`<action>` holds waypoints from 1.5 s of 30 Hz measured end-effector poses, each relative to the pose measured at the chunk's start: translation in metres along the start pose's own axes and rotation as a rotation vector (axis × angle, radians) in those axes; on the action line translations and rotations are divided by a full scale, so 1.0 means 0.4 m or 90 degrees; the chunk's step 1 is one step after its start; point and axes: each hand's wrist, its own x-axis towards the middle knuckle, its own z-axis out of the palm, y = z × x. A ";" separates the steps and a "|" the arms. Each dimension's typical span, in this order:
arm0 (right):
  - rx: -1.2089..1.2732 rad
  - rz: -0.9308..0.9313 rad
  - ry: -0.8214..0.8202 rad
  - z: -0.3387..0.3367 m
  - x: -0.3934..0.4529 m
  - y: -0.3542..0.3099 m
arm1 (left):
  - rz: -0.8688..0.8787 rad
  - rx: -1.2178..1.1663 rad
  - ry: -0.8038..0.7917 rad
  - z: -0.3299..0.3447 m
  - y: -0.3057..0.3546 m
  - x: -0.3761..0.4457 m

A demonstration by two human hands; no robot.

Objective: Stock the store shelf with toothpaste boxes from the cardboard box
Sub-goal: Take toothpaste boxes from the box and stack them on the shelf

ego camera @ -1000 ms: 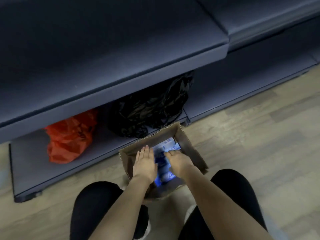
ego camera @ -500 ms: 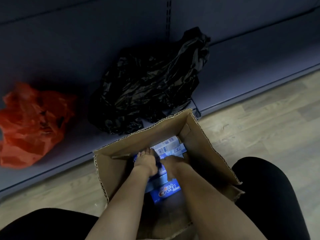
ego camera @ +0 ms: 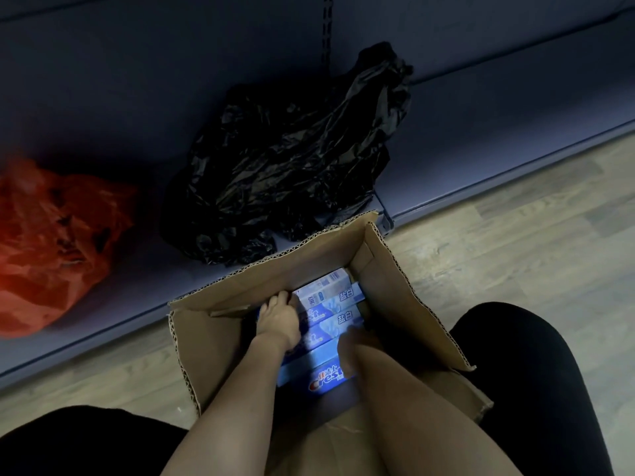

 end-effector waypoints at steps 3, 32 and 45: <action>0.059 0.094 -0.002 -0.005 0.005 -0.001 | -0.003 -0.053 0.024 0.001 0.002 -0.007; -0.016 0.060 0.091 0.040 0.076 0.037 | -0.081 -0.080 -0.013 0.021 0.048 -0.054; -0.185 -0.092 0.200 -0.210 -0.303 0.010 | -0.003 0.103 0.120 -0.255 0.072 -0.284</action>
